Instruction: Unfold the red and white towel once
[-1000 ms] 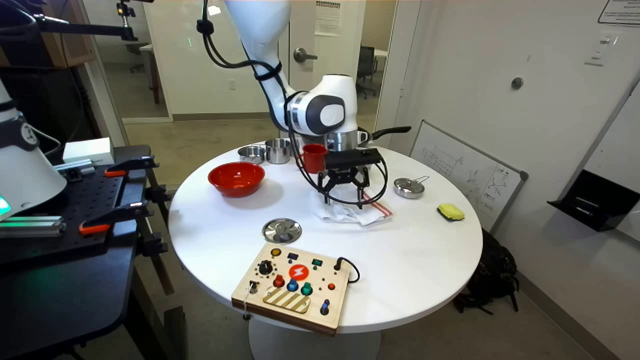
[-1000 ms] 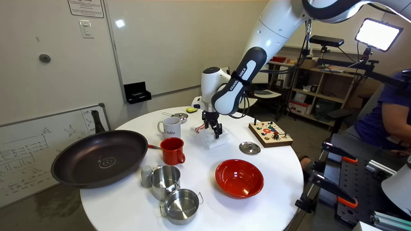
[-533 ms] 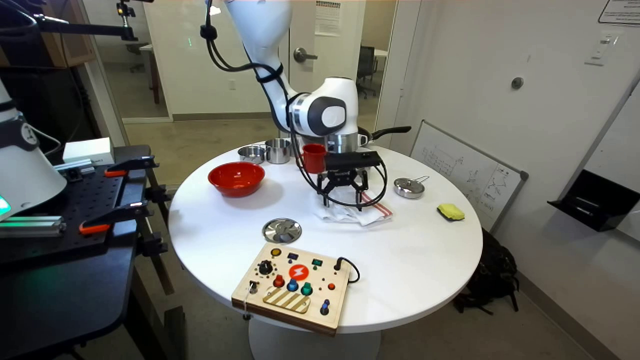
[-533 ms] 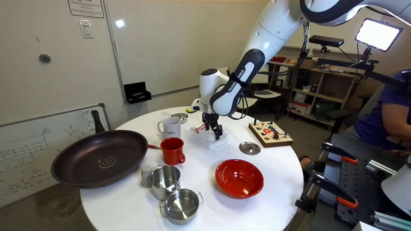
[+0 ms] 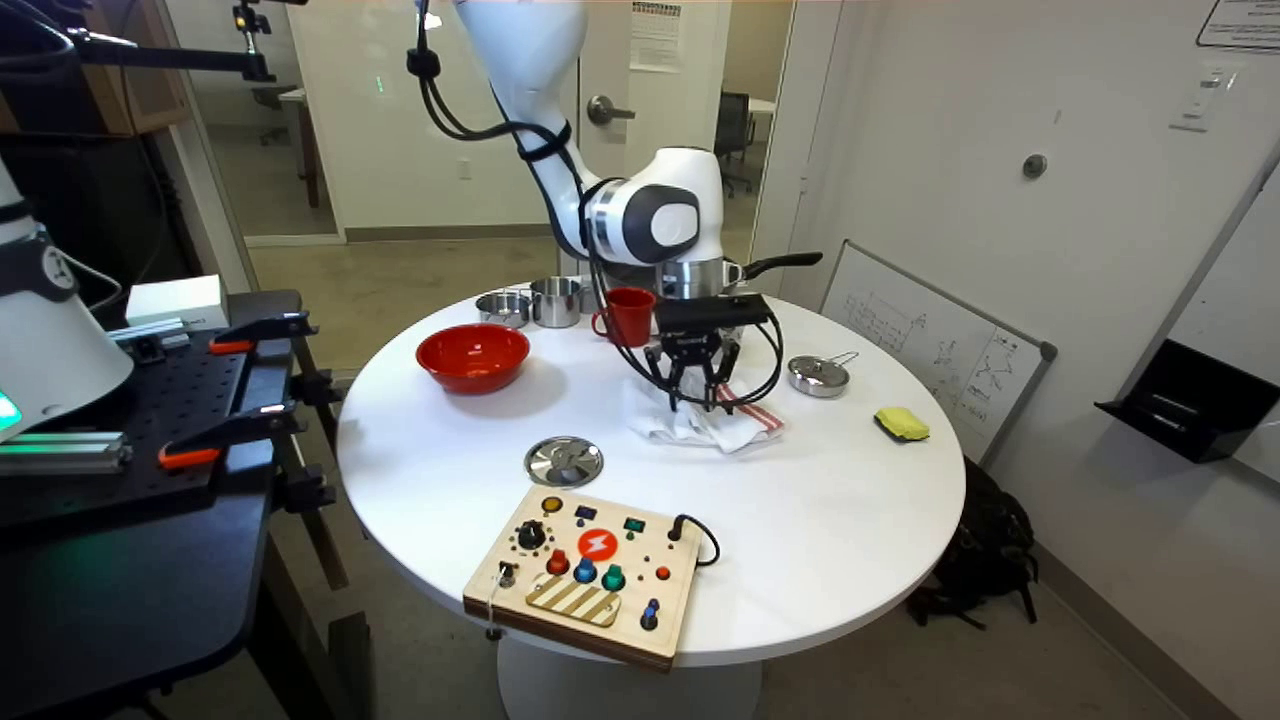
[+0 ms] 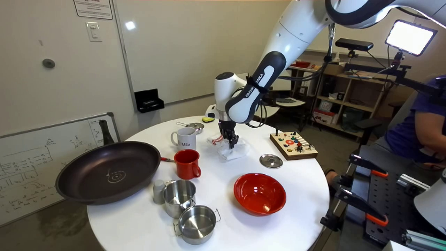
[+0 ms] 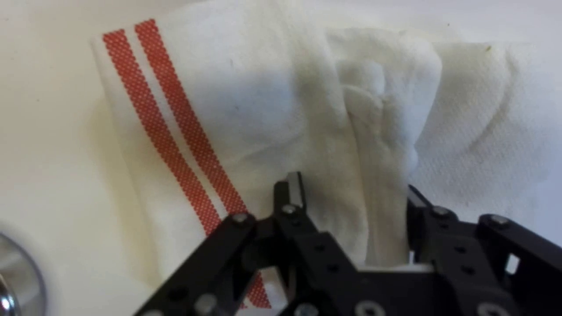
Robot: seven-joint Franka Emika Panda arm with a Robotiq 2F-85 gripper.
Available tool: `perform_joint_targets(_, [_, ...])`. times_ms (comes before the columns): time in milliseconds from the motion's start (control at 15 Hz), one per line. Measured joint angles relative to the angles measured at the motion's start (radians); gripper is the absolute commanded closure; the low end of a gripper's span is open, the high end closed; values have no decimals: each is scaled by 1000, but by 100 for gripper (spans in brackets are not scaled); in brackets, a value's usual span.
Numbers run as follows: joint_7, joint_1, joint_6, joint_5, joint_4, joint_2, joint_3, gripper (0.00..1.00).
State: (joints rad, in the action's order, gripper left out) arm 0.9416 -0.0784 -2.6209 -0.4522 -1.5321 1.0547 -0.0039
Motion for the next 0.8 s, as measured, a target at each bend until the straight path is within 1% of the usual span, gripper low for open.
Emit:
perform_joint_targets(133, [0,1,7,0,6,0,0,99])
perform_joint_targets(200, [0,2,9,0,8,0,0,100])
perform_joint_targets(267, [0,2,11,0,10,0,0,100])
perform_joint_targets(333, [0,3,14,0,12,0,-1,97])
perform_joint_targets(600, [2,29,33,-13,16,0,-20,97])
perform_joint_targets(800, [25,50,106,-15,20,-7,-24,97])
